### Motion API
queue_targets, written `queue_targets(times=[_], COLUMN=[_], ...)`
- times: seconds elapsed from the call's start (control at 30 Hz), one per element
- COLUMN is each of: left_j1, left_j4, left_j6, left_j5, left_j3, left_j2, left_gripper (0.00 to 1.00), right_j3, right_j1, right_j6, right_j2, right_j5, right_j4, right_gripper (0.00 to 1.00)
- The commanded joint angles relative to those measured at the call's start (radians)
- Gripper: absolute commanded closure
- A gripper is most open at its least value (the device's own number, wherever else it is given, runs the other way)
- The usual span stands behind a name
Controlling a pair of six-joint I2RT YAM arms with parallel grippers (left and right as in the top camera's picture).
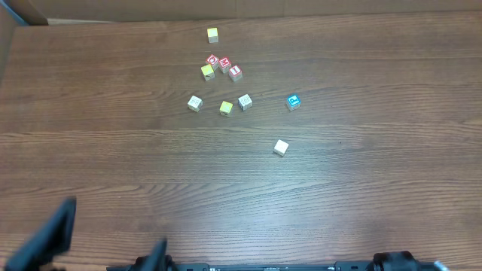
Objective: Flip 5 blocks
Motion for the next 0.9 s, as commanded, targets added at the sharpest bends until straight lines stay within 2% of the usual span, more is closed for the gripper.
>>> queue_targets(times=[0.0, 0.27, 0.47, 0.67, 0.87], left_j1=[-0.006, -0.006, -0.006, -0.006, -0.006], left_j4=[-0.076, -0.304, -0.418, -0.546, -0.700], left_j6=[0.045, 0.117, 0.116, 0.116, 0.116], left_j5=[0.023, 0.023, 0.029, 0.045, 0.045], left_j3=[0.155, 0.651, 0.915, 0.967, 0.967], left_j2=[0.169, 0.595, 0.857, 1.027, 1.179], left_gripper=[0.00, 0.00, 0.00, 0.00, 0.00], right_j3=[0.089, 0.494, 0.909, 1.234, 1.274], right_j1=[-0.003, -0.003, -0.003, -0.003, -0.002], right_j6=[0.007, 0.007, 0.008, 0.008, 0.008], right_j2=[0.156, 0.609, 0.994, 1.339, 1.558], right_j5=[0.035, 0.013, -0.024, -0.040, -0.080], right_j4=[-0.024, -0.231, -0.539, -0.859, -1.022], right_gripper=[0.00, 0.00, 0.00, 0.00, 0.00])
